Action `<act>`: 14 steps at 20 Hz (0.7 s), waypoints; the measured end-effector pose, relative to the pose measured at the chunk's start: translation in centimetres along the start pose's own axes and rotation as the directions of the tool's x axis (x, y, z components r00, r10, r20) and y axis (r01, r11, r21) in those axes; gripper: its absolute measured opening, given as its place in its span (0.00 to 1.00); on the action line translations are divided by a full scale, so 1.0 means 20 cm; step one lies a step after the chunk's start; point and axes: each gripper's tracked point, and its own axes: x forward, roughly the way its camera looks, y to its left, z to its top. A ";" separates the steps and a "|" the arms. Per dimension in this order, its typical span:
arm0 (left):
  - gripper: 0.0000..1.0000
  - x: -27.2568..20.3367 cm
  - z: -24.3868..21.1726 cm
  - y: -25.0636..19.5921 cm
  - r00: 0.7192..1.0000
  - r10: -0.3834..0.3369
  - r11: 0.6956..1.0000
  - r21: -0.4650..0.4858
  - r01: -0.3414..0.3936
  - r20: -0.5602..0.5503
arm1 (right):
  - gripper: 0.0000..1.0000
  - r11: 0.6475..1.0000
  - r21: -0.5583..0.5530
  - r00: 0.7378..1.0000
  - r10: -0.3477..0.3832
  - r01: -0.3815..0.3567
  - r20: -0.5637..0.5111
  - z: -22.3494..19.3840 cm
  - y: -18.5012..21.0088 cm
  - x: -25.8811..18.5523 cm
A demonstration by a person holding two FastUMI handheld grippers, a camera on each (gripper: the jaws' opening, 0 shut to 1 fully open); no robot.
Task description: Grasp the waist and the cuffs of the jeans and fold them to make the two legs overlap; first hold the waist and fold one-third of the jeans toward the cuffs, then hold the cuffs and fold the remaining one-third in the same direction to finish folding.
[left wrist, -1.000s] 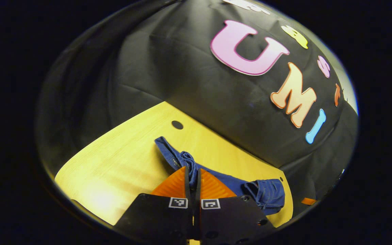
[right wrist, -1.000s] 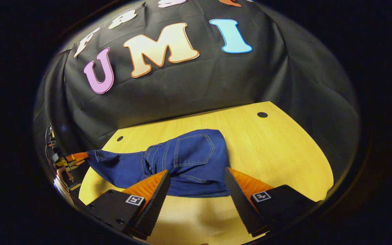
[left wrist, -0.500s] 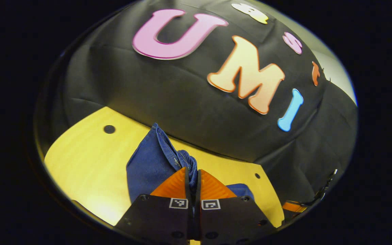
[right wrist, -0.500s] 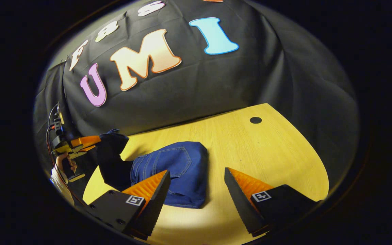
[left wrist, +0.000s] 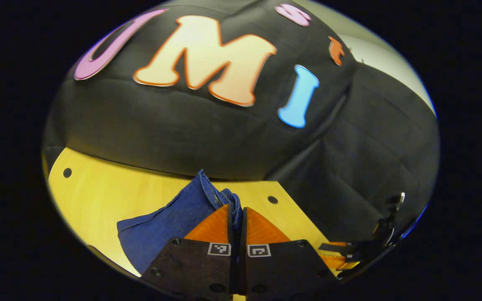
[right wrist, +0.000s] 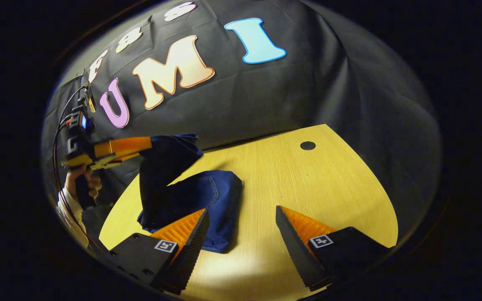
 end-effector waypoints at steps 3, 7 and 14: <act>0.00 -0.01 -0.35 -0.18 0.992 -0.045 0.976 0.205 0.068 -0.115 | 0.99 1.000 0.009 1.000 -0.007 0.007 0.005 -0.01 -0.03 -0.01; 0.00 -0.05 -0.72 -0.21 0.969 -0.018 0.903 0.412 0.123 -0.248 | 0.99 1.000 0.004 1.000 -0.006 0.006 -0.004 -0.06 -0.04 -0.04; 0.22 0.02 -0.85 -0.19 0.966 -0.043 0.954 0.277 0.115 -0.254 | 0.99 0.999 -0.032 1.000 -0.008 0.008 0.007 -0.10 0.02 -0.10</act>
